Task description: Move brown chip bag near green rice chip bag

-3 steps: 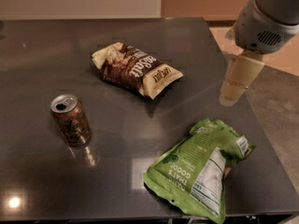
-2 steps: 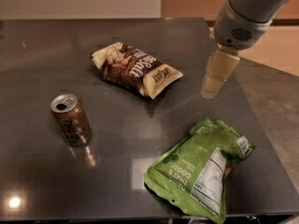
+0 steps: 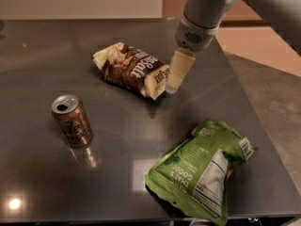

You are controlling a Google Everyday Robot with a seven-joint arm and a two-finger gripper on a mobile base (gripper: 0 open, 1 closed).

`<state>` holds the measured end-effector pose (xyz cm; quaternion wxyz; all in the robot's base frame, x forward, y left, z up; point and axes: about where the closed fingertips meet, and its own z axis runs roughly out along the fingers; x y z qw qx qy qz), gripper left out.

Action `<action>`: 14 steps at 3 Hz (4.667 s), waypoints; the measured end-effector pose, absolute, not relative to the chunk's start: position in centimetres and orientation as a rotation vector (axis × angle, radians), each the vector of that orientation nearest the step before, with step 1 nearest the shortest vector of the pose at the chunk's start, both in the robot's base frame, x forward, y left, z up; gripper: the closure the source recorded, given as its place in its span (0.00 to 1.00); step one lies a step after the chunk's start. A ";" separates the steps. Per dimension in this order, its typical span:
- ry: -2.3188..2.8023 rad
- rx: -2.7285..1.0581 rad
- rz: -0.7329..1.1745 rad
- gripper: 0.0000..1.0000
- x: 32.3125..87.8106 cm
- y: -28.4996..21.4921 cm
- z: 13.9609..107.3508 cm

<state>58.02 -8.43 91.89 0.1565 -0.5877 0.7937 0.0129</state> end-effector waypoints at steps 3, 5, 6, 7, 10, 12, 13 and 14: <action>2.354 -1.667 0.174 0.00 62.7 -0.4 87.6; 2.435 -1.638 0.133 0.18 63.3 0.5 85.6; 2.424 -1.650 0.121 0.41 62.9 0.4 85.8; 2.385 -1.675 0.113 0.65 61.7 0.0 87.0; 2.316 -1.715 0.070 1.00 52.4 -4.9 93.7; 2.406 -1.628 -0.033 0.82 48.0 -9.7 96.5; 2.457 -1.599 -0.079 0.58 46.7 -11.4 96.7; 2.494 -1.590 -0.100 0.35 46.0 -12.4 96.3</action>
Offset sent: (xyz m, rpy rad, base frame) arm 0.0593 0.0916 -0.0433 0.0704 0.1160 -0.0272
